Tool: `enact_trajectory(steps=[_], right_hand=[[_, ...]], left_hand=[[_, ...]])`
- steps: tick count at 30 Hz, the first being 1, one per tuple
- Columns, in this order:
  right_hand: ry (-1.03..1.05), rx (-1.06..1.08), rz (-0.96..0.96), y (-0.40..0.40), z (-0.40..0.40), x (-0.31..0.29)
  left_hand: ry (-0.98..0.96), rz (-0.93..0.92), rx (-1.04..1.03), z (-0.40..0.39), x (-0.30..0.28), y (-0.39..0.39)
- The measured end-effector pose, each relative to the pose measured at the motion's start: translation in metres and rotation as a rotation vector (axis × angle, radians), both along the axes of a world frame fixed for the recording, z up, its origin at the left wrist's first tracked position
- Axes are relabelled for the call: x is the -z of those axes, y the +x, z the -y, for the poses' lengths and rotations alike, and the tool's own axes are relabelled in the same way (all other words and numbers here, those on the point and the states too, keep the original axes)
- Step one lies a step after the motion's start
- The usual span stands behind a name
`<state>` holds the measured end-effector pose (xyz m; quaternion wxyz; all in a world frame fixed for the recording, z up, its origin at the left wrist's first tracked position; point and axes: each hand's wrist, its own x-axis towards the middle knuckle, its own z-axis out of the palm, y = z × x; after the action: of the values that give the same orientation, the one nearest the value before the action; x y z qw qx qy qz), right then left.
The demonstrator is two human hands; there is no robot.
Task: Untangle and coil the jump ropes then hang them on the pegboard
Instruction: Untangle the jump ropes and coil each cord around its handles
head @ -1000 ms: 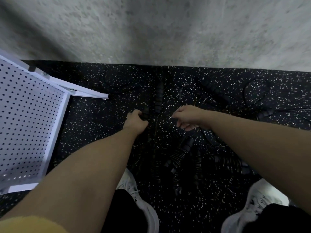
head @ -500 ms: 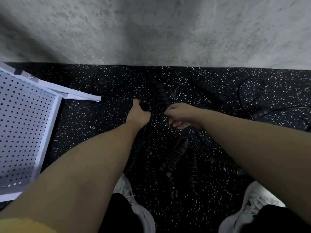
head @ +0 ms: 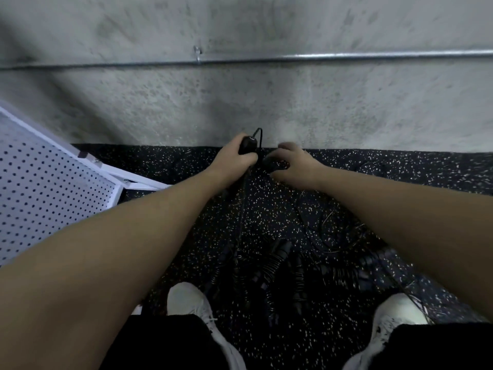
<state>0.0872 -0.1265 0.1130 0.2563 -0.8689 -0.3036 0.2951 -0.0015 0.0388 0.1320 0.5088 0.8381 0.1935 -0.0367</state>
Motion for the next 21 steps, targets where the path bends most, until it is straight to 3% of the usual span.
enact_trajectory(steps=[3, 7, 10, 12, 21], right_hand=[[0.047, 0.037, -0.052, -0.007, 0.004, -0.035], [0.154, 0.207, 0.023, -0.016, 0.012, -0.075], [0.213, 0.110, 0.046, -0.028, 0.023, -0.102], [0.186, 0.055, 0.086, -0.033, 0.029, -0.116], [0.014, -0.069, 0.125, -0.065, 0.079, -0.190]], left_hand=[[0.040, 0.057, 0.077, 0.004, -0.043, -0.002], [0.084, 0.119, 0.196, 0.017, -0.093, -0.014], [0.141, 0.133, 0.240, 0.030, -0.123, -0.029], [0.151, 0.168, 0.225, 0.039, -0.142, -0.038], [-0.129, 0.391, -0.026, 0.071, -0.196, -0.072]])
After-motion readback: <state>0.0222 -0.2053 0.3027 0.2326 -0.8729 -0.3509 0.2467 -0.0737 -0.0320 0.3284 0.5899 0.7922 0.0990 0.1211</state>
